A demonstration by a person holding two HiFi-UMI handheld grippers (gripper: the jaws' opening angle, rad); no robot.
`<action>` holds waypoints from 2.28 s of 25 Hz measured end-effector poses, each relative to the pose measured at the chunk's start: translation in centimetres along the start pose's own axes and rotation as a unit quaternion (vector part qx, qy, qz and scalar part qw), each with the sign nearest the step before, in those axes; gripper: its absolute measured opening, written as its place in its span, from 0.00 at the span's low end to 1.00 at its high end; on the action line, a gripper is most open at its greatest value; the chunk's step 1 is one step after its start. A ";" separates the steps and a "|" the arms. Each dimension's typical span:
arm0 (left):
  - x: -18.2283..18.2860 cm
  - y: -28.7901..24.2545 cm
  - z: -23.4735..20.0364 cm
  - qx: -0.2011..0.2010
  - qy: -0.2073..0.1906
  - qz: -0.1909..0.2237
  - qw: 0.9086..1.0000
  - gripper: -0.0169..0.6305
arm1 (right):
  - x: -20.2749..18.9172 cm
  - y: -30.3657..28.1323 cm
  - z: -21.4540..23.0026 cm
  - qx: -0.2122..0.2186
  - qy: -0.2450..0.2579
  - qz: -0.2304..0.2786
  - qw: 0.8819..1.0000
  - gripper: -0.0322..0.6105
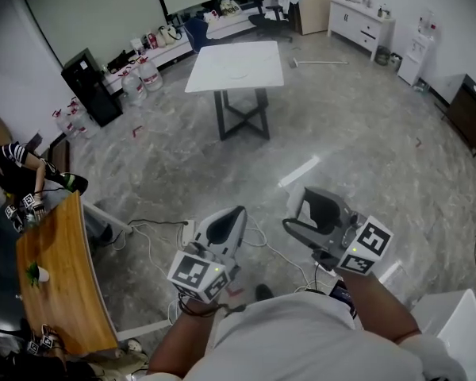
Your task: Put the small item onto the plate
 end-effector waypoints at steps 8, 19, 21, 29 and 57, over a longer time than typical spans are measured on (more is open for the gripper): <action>2.1 -2.6 -6.5 -0.001 0.012 0.006 1.000 0.03 | -0.6 -6.1 4.3 0.001 0.006 -0.001 1.000 0.51; 2.7 -13.4 -16.5 0.017 0.011 0.002 1.000 0.03 | -2.3 -13.3 18.8 0.024 -0.022 0.004 0.999 0.51; 3.1 -17.8 -18.7 0.015 0.012 0.001 1.000 0.03 | -2.1 -14.7 23.7 0.028 -0.027 0.007 0.999 0.51; 5.0 -34.8 -26.2 0.025 0.013 -0.007 1.000 0.03 | -0.1 -19.2 41.0 0.050 -0.019 0.007 0.999 0.51; 13.2 -63.8 -63.1 0.000 0.015 -0.004 1.000 0.04 | -1.9 -48.6 76.4 0.020 -0.009 -0.043 0.999 0.51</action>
Point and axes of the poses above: the fingertips, and each gripper's own axes: y backward along the fingers, z to its right, x out of its top, the point moved 8 cm from there along y, backward along the fingers, and after that the axes turned 5 degrees about y, right-handed, at the moved point
